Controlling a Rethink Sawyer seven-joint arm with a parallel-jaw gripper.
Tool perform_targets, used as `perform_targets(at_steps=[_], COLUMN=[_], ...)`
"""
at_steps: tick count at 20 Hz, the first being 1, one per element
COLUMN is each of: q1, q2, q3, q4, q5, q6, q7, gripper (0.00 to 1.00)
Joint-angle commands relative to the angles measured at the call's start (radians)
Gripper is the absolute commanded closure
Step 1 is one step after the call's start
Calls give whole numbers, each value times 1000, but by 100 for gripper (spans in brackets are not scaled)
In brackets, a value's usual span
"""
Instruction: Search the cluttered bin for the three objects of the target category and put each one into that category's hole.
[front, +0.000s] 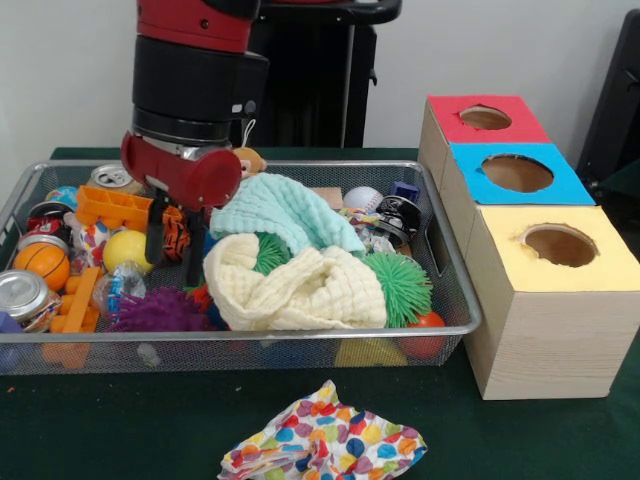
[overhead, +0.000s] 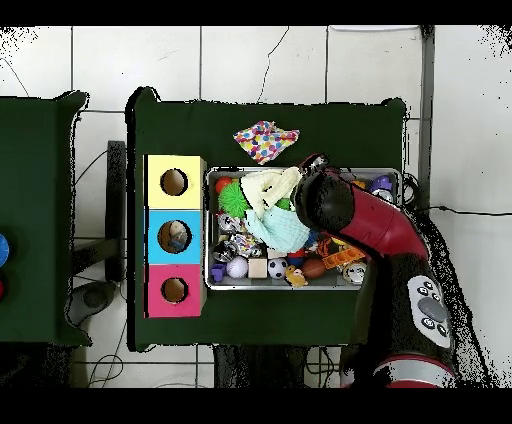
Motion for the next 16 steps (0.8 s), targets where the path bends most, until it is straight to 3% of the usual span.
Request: perform_targets(at_steps=[1, 7, 16], q1=[-10, -63, -60], q2=[-16, 2, 68], q3=[83, 111, 64], q4=[-11, -8, -60], q5=[-37, -64, -134], q6=[147, 126, 124], q7=[-8, -54, -69], gripper=[0, 0, 0])
